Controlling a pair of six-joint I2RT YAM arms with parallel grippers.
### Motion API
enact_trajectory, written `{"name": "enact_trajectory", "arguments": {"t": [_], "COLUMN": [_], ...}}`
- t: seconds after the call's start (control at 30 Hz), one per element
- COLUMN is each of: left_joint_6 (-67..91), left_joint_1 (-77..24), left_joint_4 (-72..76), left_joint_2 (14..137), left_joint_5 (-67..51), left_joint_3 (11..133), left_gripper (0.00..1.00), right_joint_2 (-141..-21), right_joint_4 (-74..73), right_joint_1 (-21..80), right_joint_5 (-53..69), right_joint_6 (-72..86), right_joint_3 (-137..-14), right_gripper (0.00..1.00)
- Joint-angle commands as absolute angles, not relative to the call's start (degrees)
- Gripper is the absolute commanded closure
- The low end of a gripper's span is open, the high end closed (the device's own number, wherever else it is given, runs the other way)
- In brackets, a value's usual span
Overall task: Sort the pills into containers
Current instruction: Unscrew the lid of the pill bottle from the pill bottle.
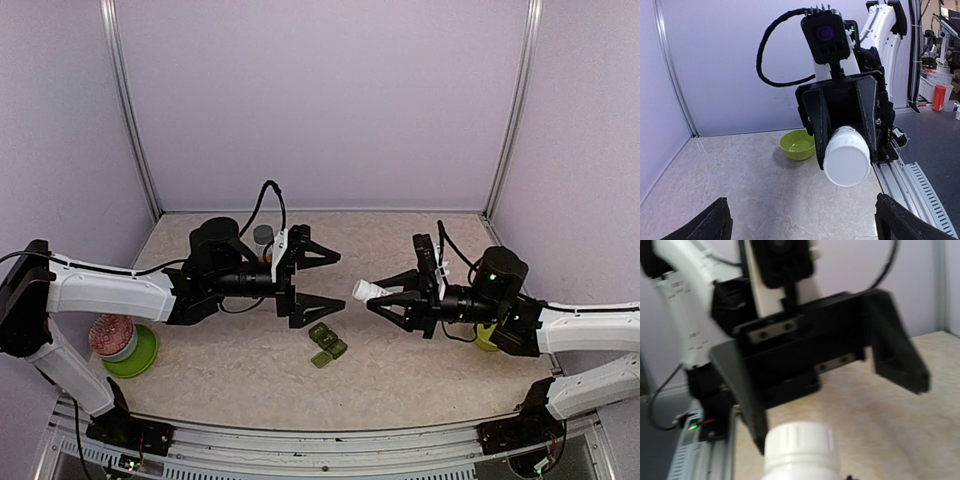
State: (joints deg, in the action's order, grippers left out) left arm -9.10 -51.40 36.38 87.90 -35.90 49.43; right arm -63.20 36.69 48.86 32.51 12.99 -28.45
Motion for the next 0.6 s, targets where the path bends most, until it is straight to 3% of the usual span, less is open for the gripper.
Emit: {"name": "enact_trajectory", "arguments": {"t": [0.0,0.57], "left_joint_6": [-14.52,-23.51], "left_joint_1": [-51.40,-55.31], "left_joint_4": [33.60,21.94], "left_joint_2": [87.67,87.43], "left_joint_5": [-42.69,-46.87], "left_joint_3": [51.24,55.83], "left_gripper": [0.06,0.20], "right_joint_2": [-65.00,-67.50], "right_joint_4": [36.95,39.30], "right_joint_1": [49.28,49.29], "right_joint_5": [41.71,45.44], "right_joint_6": [13.96,16.33], "right_joint_3": [-30.78,-31.05], "right_gripper": [0.83,0.86]}}
